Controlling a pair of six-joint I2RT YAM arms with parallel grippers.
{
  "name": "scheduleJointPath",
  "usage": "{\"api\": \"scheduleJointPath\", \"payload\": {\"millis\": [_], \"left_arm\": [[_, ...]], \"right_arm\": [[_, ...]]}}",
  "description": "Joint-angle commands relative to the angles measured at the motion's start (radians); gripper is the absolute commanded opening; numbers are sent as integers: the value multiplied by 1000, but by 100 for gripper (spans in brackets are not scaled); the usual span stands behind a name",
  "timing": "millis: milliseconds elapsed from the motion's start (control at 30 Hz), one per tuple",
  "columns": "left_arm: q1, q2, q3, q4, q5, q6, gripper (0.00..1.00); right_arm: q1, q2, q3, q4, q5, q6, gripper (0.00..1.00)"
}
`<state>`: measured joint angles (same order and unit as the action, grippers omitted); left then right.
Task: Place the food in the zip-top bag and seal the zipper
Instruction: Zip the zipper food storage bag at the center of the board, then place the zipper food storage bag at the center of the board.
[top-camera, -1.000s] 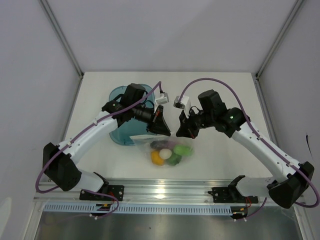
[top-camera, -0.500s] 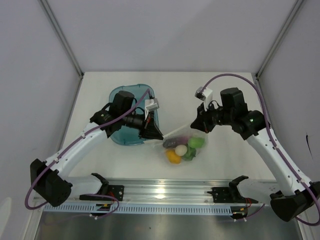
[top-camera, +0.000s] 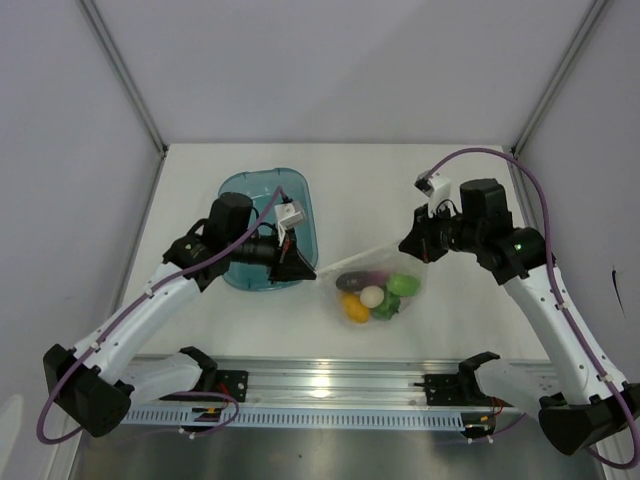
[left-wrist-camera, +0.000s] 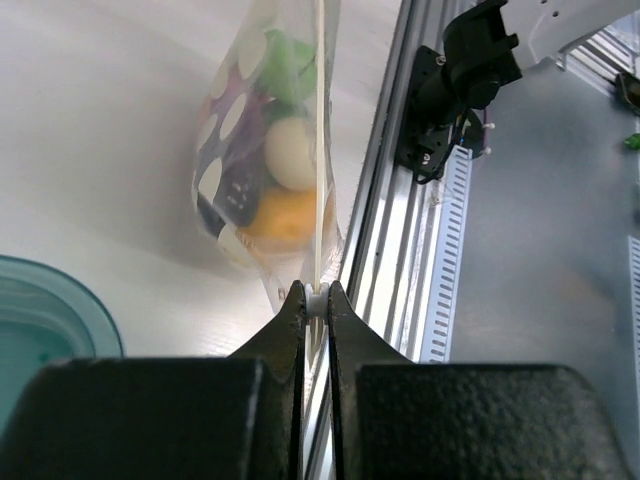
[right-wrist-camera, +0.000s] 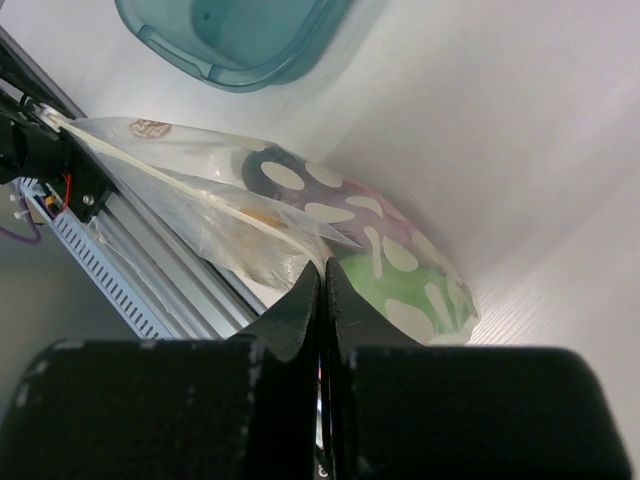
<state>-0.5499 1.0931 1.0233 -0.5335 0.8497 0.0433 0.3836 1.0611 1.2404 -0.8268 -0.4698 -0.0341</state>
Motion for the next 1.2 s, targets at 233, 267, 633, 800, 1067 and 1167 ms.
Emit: {"api": "scheduleJointPath", "payload": {"millis": [233,267,633,800,1067,1167], "left_arm": [[25,-84,-52,4,-127,-83,1],[25,-84,-52,13,-120,-89,1],[13,164,72,173,-135,-247,21],[1,286,173,276,-390,-298,88],[-13,107,172,408,-649,-273,100],[-28,22,112,411,-611,-289,100]], "right_arm": [[-54,-47,-19,-40,86,30,0],[-54,-47,-18,-43,91,30,0],[-55,114,-9,-46,189,184,0],[-129,253,-5,66,198,252,0],[-192,547,152,129,259,218,0],[-209,669,282,117,321,177,14]]}}
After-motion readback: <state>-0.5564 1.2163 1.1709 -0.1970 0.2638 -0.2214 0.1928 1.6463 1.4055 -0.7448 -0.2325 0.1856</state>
